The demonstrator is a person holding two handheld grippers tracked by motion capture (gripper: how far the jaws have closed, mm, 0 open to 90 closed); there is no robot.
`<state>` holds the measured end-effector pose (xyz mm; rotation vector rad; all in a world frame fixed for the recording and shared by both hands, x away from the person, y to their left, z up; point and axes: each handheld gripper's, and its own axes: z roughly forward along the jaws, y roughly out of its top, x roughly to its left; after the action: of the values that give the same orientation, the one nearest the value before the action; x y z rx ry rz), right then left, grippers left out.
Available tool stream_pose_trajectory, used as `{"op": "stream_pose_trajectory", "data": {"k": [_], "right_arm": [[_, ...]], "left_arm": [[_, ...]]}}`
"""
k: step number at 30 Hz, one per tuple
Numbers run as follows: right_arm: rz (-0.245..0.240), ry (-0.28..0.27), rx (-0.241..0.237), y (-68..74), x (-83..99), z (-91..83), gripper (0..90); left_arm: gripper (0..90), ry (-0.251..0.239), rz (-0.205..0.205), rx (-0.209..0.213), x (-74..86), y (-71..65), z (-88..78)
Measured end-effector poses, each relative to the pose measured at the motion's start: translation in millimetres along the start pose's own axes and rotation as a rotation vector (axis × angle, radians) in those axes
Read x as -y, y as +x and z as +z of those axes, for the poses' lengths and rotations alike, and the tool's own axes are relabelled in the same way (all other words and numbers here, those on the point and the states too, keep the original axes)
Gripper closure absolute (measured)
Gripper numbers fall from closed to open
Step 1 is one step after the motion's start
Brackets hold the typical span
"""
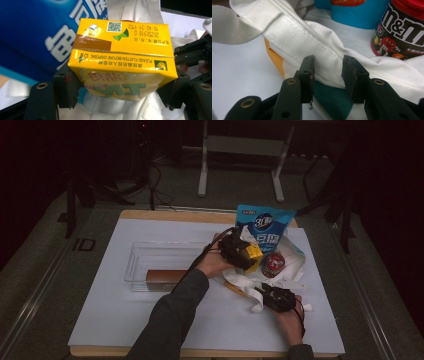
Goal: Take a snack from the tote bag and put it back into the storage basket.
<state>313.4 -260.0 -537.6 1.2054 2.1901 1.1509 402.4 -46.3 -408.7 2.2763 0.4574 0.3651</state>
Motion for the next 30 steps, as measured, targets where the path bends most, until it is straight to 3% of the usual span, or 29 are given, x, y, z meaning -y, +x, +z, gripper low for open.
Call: {"op": "stream_pose_trajectory", "data": {"k": [21, 30], "right_arm": [[-0.001, 0.000, 0.003, 0.5, 0.0, 0.2, 62.3], [0.000, 0.001, 0.003, 0.5, 0.0, 0.2, 62.4]], "left_arm": [[28.7, -0.059, -0.053, -0.057, 12.0, 14.2, -51.3], [28.7, -0.057, -0.074, -0.107, 23.5, 24.2, -73.0]]}}
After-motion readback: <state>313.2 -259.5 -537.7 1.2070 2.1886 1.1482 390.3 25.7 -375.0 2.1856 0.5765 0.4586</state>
